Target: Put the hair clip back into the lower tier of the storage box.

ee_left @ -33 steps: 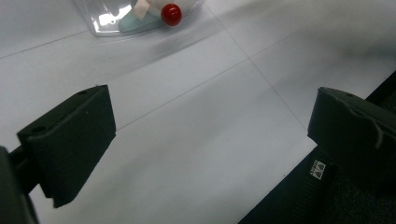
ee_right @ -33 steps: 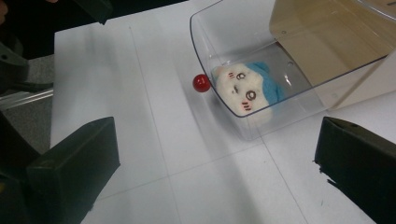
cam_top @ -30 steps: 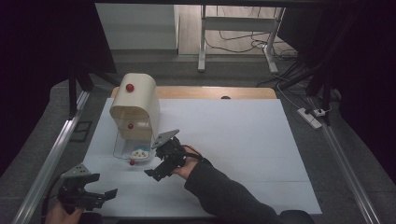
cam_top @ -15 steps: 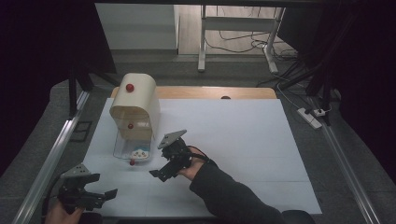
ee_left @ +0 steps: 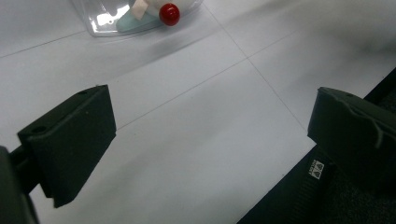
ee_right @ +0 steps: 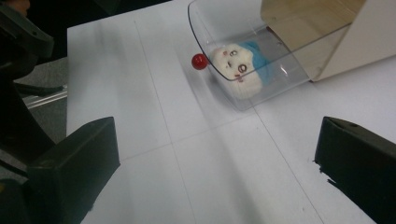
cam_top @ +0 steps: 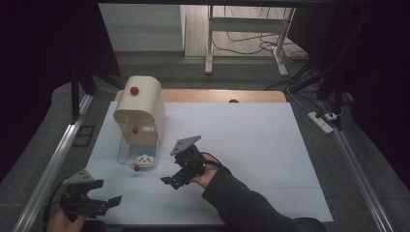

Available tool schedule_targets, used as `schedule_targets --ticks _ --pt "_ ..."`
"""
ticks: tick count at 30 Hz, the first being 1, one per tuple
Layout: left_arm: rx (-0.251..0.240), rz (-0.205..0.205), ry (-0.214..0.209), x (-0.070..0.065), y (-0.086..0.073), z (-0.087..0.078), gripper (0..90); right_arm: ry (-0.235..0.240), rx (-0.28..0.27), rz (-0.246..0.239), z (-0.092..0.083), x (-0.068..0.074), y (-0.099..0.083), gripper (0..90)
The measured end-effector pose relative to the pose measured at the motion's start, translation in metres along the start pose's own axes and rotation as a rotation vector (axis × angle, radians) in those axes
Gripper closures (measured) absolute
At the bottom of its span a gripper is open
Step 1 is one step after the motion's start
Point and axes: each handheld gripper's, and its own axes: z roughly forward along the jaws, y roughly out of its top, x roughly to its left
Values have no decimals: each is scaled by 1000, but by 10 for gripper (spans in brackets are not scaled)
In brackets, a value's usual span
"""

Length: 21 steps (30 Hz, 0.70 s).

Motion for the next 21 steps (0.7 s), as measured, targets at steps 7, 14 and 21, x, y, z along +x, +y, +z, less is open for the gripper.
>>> schedule_targets --ticks 7,14,21 --pt "1 6 -2 -1 0 0 9 -4 11 6 -6 -1 -6 0" --pt "1 9 -3 -1 0 0 9 -16 4 9 -15 -2 -10 0" --pt "0 9 -4 -1 0 0 9 -27 2 20 -23 -3 -16 0"
